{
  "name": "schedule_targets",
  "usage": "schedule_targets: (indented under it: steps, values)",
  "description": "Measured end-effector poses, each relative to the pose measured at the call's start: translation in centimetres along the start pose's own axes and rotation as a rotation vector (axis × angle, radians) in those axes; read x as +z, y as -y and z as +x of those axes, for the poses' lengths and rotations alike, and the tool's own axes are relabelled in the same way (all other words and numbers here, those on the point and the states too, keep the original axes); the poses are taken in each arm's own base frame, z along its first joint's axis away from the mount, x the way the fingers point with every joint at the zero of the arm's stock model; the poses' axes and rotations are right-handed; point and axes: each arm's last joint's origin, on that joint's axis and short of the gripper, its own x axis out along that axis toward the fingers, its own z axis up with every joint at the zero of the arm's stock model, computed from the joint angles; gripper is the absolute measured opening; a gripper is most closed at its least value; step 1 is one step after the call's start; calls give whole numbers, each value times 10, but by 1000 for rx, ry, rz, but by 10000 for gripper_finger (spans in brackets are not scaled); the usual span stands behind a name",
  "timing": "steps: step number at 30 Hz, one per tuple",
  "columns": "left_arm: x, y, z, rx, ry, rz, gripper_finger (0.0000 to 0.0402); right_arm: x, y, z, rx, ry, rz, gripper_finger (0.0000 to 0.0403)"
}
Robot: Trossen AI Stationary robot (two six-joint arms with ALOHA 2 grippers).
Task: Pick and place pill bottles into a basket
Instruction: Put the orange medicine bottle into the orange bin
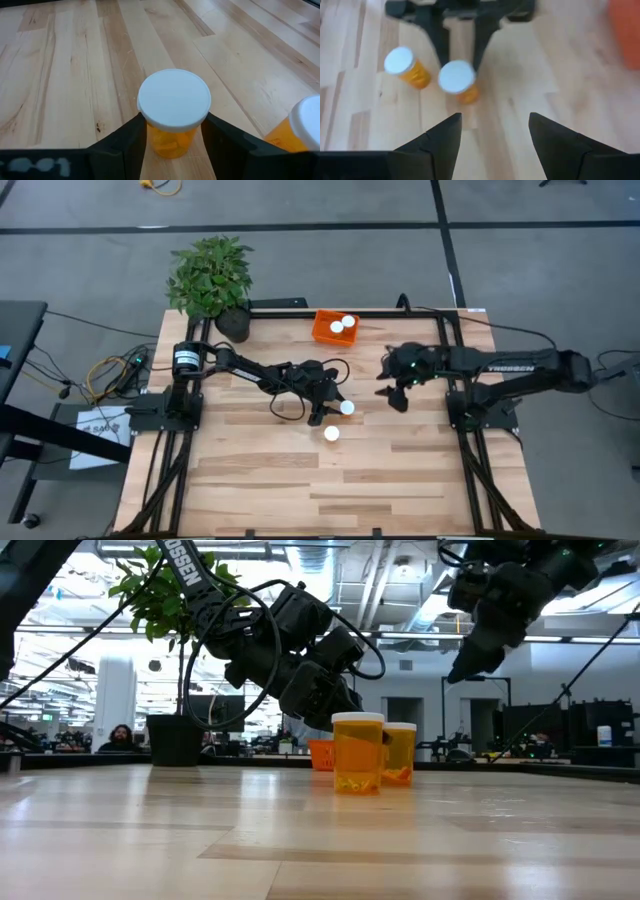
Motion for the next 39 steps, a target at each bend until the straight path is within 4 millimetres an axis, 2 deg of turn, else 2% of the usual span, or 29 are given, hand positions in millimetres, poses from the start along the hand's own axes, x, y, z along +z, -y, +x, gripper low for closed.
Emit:
schedule_targets:
  steps: [6,11,15,23,39]
  values:
    - [0,0,0,0,0,0,169,-2,-15,36,18,-71,-41,194]
    - [0,1,1,20,-6,2,179,-4,-13,57,19,-108,-21,146]
    - [0,3,2,39,-16,16,195,-8,-12,67,17,-143,-17,99]
    - [1,5,2,59,-21,24,224,-4,-14,78,41,-103,-27,12]
    - [1,4,2,62,-19,24,229,-7,-15,97,85,-111,-20,1]
